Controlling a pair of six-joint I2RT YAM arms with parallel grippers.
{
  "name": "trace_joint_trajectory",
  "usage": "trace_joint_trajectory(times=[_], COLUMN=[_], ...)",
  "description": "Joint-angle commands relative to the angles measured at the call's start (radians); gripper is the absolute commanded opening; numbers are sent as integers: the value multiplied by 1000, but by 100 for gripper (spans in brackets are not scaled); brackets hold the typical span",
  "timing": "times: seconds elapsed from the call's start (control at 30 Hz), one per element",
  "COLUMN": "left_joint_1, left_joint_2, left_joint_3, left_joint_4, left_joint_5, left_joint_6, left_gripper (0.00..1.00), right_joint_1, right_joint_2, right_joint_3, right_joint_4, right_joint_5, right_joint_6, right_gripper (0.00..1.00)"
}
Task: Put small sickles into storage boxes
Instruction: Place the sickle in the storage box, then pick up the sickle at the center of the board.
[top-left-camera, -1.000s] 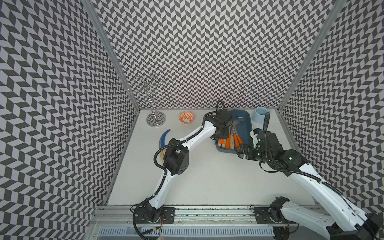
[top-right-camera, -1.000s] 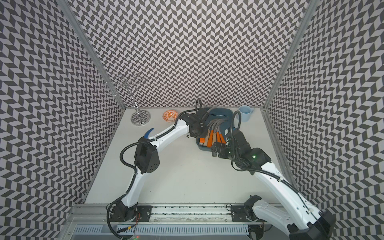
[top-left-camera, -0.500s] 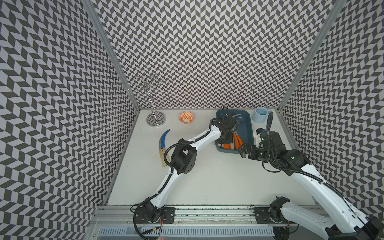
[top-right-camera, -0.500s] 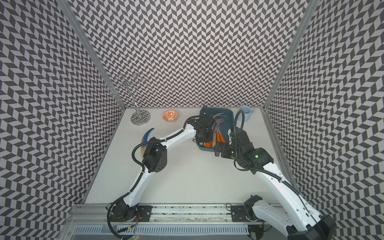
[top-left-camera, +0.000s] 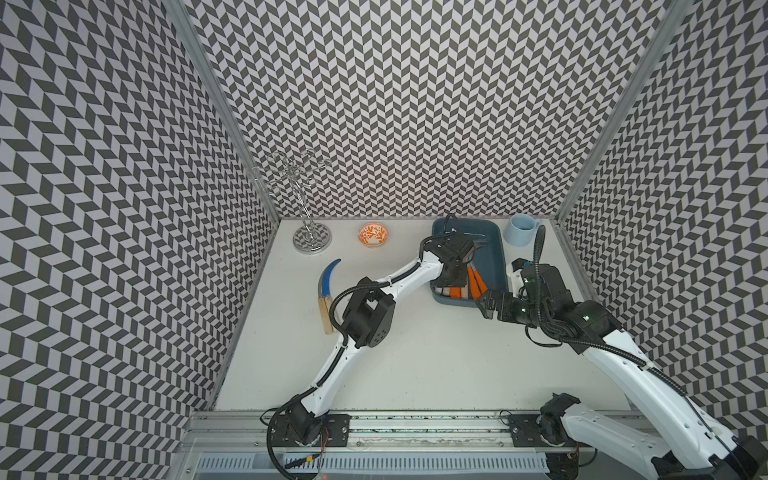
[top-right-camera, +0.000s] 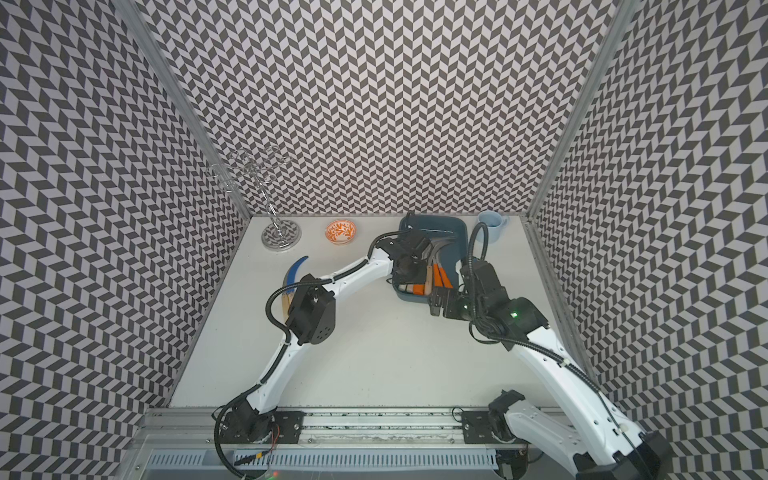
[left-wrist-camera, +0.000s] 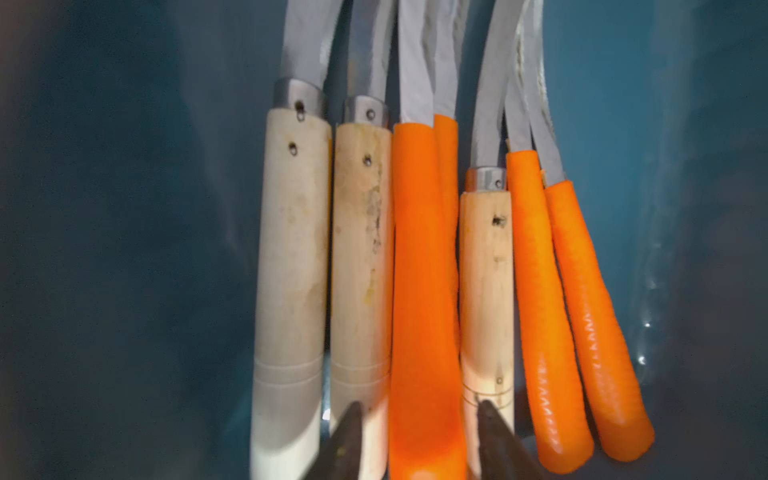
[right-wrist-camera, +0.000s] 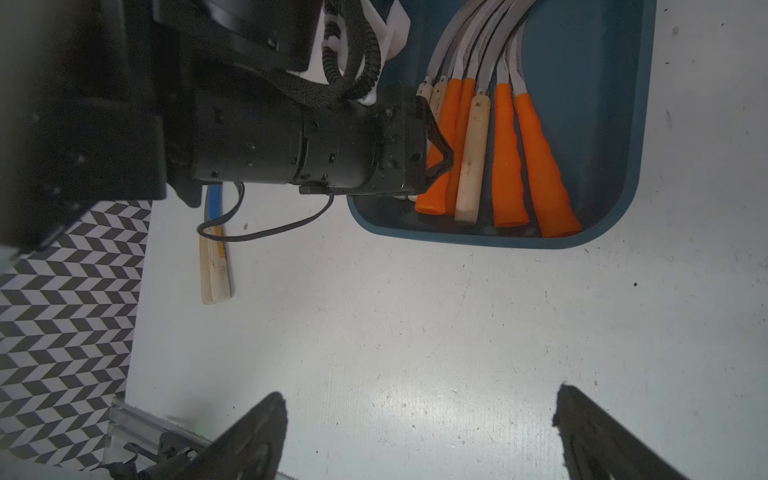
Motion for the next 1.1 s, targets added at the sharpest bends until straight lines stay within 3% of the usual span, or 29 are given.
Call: trace_joint_trajectory(times=[0.0, 0.07, 0.17, 0.2, 0.4, 0.67, 1.07], left_joint_1=[-5, -5, -6, -4, 15, 46, 133], left_joint_2=[-82, -106, -144, -156, -240, -403, -710], left_joint_3=[28, 28, 24, 19, -55, -285, -746], left_joint_4=[2, -3, -17, -20, -45, -23, 94], left_joint_5=[-10, -17, -37, -41, -59, -97, -102], left_joint_6=[7, 8, 10, 12, 6, 11, -6], left_gripper=[55, 67, 94, 97, 100, 100, 100], right_joint_1=[-8, -9, -9, -8, -4, 54, 325], right_joint_2=[-29, -31, -35, -36, -33, -32, 0], right_joint_3=[-5, -7, -11, -13, -10, -3, 12], right_joint_4=[11, 11, 17, 22, 42, 74, 134], right_joint_5=[-9, -13, -32, -42, -93, -91, 51], right_joint_6=[-37, -39, -38, -36, -13, 35, 172], right_gripper=[100, 100, 100, 99, 100, 100, 100])
